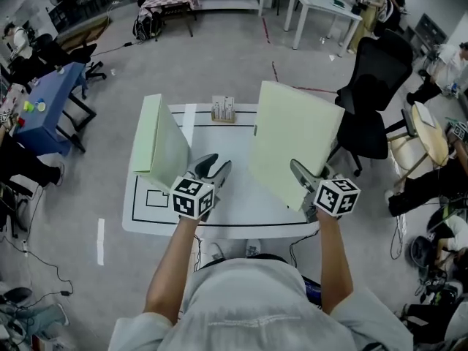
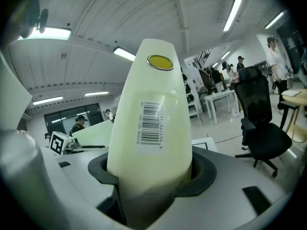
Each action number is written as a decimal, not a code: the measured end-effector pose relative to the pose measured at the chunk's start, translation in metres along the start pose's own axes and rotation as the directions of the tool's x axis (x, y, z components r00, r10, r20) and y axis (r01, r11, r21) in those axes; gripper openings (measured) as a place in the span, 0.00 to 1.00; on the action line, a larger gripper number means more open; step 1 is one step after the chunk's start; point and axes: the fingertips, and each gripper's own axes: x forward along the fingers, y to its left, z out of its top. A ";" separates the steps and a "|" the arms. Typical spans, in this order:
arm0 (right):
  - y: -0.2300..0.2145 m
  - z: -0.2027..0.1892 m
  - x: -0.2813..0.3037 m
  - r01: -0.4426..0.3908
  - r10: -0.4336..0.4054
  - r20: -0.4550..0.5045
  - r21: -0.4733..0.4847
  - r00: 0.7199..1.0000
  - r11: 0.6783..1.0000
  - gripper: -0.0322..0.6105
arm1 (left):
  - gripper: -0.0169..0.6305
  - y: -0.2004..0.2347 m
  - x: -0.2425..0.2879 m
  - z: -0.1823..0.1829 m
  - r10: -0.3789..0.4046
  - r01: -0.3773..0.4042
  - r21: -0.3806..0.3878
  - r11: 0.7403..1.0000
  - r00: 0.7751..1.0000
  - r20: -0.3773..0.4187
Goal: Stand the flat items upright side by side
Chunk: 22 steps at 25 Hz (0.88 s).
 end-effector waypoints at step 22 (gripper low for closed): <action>0.073 0.010 0.042 -0.150 0.145 -0.038 -0.164 0.989 0.975 0.53 | 0.32 0.004 -0.149 0.102 0.267 -0.301 0.110 0.947 0.932 0.246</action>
